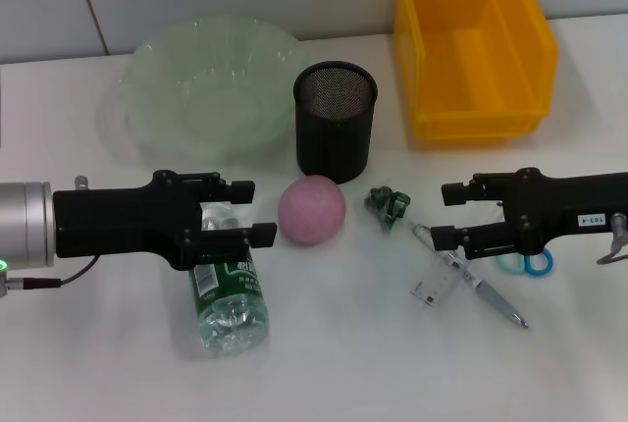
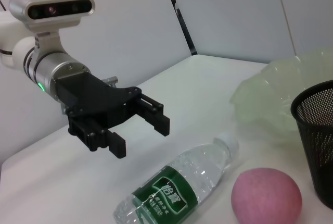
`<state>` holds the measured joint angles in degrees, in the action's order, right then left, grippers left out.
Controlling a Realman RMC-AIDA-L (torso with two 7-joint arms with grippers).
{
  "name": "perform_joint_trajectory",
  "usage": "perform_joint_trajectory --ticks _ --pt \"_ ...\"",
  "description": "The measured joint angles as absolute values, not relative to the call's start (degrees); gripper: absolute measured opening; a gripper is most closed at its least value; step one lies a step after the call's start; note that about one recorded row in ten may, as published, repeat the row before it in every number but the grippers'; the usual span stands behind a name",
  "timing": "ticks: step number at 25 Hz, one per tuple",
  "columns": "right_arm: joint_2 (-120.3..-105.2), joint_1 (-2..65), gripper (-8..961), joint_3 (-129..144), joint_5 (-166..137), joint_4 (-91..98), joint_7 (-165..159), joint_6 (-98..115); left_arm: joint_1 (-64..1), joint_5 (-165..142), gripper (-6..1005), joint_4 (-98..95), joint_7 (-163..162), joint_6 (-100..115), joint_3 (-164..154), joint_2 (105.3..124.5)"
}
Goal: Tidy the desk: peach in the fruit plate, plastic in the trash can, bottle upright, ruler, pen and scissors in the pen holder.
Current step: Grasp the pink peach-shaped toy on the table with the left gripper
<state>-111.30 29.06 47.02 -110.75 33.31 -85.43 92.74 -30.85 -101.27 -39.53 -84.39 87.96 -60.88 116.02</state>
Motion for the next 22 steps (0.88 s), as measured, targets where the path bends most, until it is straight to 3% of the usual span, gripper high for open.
perform_joint_trajectory --ticks 6,12,22 --pt "-111.26 28.9 823 47.0 -110.7 33.3 -85.4 92.8 -30.8 -101.2 658 -40.7 -84.2 87.6 -60.6 116.44" --pt "-110.88 28.7 823 47.0 -110.8 33.3 -85.5 92.8 -31.5 -102.2 657 -43.6 -85.0 78.1 -61.4 118.39" --pt "-110.65 29.0 822 47.2 -112.4 33.4 -86.9 92.4 -35.0 -102.7 655 -43.7 -91.1 62.1 -77.0 118.59"
